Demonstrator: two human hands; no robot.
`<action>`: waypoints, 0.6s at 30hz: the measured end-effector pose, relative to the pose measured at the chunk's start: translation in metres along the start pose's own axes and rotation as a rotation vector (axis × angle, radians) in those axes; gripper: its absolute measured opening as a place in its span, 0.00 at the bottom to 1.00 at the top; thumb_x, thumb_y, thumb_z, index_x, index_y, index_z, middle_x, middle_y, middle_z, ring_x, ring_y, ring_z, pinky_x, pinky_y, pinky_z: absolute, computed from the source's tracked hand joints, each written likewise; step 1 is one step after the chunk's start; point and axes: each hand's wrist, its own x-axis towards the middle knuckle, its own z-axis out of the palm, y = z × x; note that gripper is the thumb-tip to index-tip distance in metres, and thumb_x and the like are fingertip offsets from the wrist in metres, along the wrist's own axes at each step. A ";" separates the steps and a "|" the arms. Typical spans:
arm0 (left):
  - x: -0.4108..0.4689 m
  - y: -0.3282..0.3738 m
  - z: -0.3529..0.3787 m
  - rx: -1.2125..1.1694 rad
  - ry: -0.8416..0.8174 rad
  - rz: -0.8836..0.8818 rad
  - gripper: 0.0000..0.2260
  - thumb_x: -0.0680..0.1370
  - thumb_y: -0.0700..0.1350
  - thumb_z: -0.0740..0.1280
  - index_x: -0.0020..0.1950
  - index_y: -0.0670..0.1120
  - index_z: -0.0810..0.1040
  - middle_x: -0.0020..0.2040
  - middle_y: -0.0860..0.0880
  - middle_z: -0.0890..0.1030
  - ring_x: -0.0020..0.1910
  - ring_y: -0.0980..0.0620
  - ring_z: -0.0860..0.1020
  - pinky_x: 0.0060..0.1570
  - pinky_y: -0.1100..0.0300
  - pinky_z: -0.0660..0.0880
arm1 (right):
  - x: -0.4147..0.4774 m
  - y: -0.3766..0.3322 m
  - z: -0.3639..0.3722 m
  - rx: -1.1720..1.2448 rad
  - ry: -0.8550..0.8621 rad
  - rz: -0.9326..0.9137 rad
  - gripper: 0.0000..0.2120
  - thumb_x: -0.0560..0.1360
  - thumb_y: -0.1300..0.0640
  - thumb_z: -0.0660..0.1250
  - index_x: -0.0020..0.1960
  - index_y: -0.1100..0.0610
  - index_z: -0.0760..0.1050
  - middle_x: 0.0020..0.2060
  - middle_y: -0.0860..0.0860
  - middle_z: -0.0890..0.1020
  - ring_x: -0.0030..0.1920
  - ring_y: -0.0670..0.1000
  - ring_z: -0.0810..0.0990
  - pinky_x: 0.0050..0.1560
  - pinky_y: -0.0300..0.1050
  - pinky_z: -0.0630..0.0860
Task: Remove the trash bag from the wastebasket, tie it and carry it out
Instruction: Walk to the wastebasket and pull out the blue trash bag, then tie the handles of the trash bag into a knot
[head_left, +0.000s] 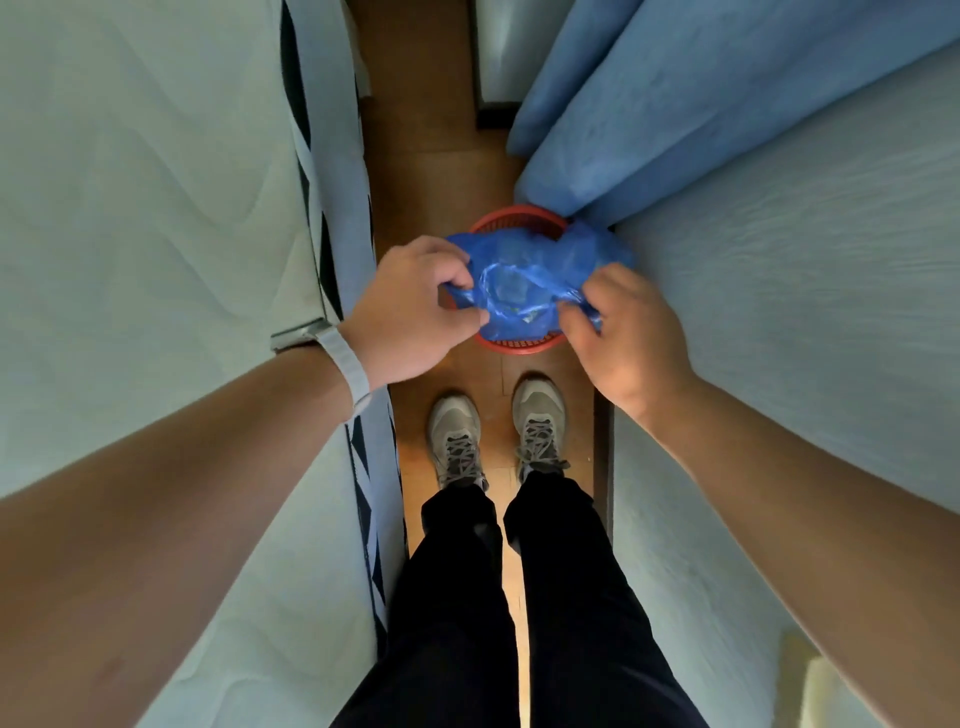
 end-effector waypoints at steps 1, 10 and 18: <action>-0.007 0.009 -0.004 -0.019 0.010 0.020 0.08 0.69 0.46 0.75 0.44 0.48 0.79 0.57 0.52 0.76 0.58 0.51 0.73 0.59 0.59 0.67 | -0.003 -0.005 -0.010 0.001 0.011 -0.019 0.14 0.75 0.54 0.64 0.33 0.59 0.68 0.34 0.54 0.72 0.37 0.49 0.65 0.36 0.41 0.58; -0.062 0.106 -0.081 -0.187 0.098 0.151 0.04 0.70 0.34 0.68 0.42 0.42 0.79 0.54 0.48 0.81 0.52 0.54 0.77 0.53 0.73 0.67 | -0.028 -0.085 -0.124 0.146 -0.026 0.158 0.14 0.73 0.55 0.60 0.56 0.55 0.77 0.36 0.55 0.81 0.38 0.58 0.76 0.44 0.49 0.74; -0.138 0.191 -0.161 -0.680 0.064 0.079 0.06 0.72 0.40 0.70 0.47 0.48 0.84 0.48 0.52 0.85 0.52 0.53 0.81 0.57 0.54 0.75 | -0.060 -0.157 -0.215 0.217 -0.011 0.133 0.13 0.76 0.55 0.64 0.34 0.48 0.67 0.26 0.47 0.70 0.29 0.48 0.70 0.31 0.41 0.64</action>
